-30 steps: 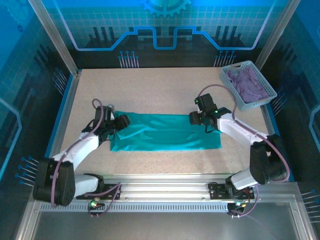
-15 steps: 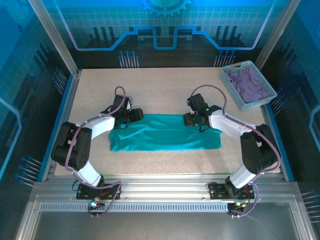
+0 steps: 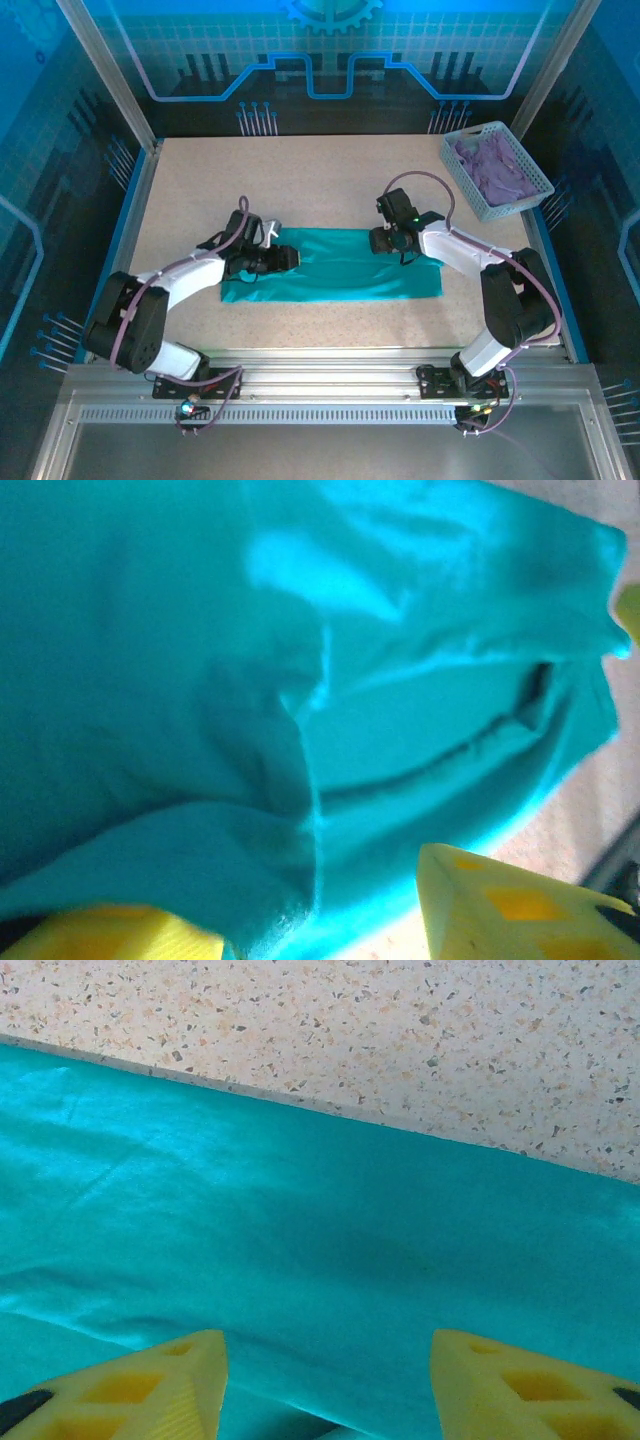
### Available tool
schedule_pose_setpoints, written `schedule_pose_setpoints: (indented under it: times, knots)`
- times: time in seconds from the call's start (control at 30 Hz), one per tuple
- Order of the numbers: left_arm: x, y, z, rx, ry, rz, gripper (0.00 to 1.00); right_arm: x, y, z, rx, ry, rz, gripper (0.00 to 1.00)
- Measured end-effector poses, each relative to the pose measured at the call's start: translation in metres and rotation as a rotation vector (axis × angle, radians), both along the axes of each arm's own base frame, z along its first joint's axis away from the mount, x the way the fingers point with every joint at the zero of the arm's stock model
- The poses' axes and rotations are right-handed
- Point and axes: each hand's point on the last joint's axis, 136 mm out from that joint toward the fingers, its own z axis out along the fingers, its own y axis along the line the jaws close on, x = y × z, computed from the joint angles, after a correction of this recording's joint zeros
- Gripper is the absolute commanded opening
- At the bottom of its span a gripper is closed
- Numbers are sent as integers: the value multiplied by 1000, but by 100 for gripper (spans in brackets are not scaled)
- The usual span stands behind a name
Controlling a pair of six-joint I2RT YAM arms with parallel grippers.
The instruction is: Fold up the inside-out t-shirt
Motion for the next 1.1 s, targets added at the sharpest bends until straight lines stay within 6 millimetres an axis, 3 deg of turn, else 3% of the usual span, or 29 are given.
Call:
schedule_pose_setpoints:
  times: [0.2, 0.33, 0.4, 0.57, 0.7, 0.9, 1.0, 1.1]
  knots:
    - [-33, -3, 13, -66, 63, -17, 46, -1, -1, 0, -2, 1, 0, 56]
    - [-30, 0, 37, -81, -12, 7, 48, -4, -3, -2, -6, 8, -4, 56]
    - [-24, 5, 39, -54, -46, 37, 52, -5, -3, -2, -6, 9, -5, 56]
    - [0, 16, 11, 52, -31, 113, 56, -5, -3, -2, -5, 10, -7, 56]
    - [13, 8, -16, 88, 16, 105, 56, -5, -4, -2, -8, 7, -9, 56]
    - [-22, -30, -22, 71, 35, -27, 54, -13, -10, -5, -25, 17, -14, 56]
    - [-49, -31, -26, 61, 74, -44, 55, -13, -11, -5, -30, 19, -16, 57]
    - [-68, -28, -17, 50, 82, -47, 55, -13, -11, -6, -31, 19, -17, 57]
